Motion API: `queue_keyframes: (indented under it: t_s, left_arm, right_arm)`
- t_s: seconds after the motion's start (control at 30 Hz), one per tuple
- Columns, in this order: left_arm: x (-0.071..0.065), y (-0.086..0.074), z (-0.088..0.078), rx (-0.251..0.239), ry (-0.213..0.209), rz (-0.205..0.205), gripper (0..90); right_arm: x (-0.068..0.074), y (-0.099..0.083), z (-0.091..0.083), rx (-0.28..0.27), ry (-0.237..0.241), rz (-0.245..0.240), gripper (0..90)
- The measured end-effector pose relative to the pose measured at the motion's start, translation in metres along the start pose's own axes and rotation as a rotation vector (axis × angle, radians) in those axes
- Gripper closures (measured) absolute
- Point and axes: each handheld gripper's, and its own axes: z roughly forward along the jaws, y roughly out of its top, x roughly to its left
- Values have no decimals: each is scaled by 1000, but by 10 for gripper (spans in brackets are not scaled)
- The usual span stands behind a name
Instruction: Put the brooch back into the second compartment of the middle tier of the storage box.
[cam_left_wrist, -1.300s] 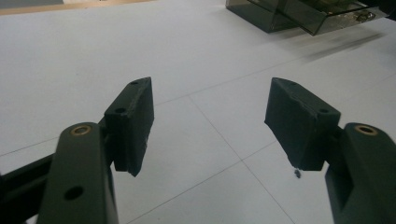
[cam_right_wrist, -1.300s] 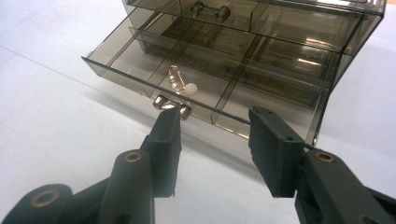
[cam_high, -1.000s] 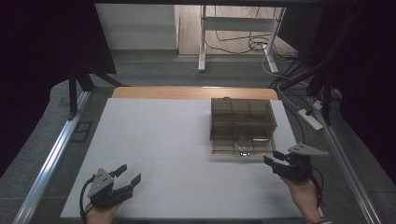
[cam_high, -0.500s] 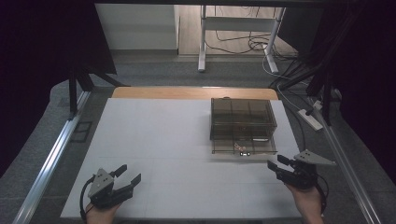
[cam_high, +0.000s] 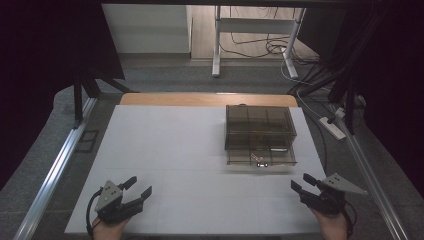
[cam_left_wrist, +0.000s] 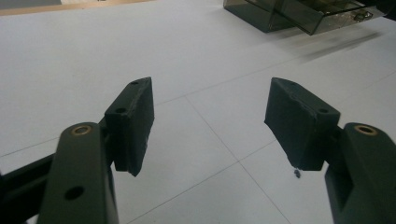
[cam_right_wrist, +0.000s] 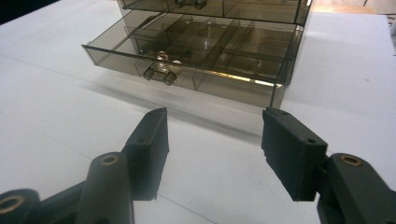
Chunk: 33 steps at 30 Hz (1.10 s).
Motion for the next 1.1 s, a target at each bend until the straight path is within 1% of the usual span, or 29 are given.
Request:
queue_keyframes:
  t_s: [0.2, 0.5, 0.97, 1.1]
  left_arm:
    - [-1, 0, 1, -2, -3, -1, 333]
    - [-5, 2, 3, -4, -18, 7, 340]
    - [-14, 7, 15, 13, -57, 16, 355]
    - [-18, 9, 19, 20, -71, 26, 364]
  right_arm:
    - [-2, -11, 1, -17, -6, 7, 372]
    - [-2, -21, 5, -4, -1, 8, 365]
    - [-1, -22, 10, 3, 12, 2, 365]
    - [-1, -22, 11, 3, 14, 12, 365]
